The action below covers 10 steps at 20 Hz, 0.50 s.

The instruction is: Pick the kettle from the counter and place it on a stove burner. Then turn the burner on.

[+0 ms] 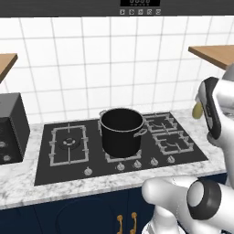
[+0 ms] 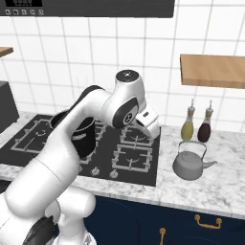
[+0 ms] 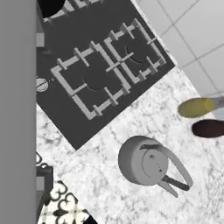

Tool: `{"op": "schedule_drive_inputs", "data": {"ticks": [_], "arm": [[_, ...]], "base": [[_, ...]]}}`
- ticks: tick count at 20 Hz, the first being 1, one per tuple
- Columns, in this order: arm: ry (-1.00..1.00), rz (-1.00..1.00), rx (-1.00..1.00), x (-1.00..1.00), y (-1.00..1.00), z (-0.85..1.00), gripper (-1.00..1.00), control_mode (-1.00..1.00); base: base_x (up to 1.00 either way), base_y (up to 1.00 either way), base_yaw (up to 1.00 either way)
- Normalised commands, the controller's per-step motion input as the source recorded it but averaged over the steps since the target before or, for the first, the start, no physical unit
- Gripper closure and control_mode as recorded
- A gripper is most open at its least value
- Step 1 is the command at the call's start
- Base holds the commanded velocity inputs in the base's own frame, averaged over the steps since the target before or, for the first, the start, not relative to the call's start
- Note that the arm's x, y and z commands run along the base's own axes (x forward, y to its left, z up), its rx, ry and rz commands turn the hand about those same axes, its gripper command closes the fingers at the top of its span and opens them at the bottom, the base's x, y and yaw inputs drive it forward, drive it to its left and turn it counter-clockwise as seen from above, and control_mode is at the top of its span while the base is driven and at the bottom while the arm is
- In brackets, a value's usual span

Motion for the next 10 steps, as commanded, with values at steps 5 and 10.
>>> {"op": "schedule_drive_inputs", "data": {"ticks": [5, 10], "arm": [[0.05, -0.62, 0.12, 0.31, -1.00, -0.16, -1.00, -1.00], [0.06, -0.49, 0.12, 0.22, -0.89, -0.08, -1.00, -1.00]], "base": [[0.00, 0.00, 0.00], [0.00, 0.00, 0.00]]}}
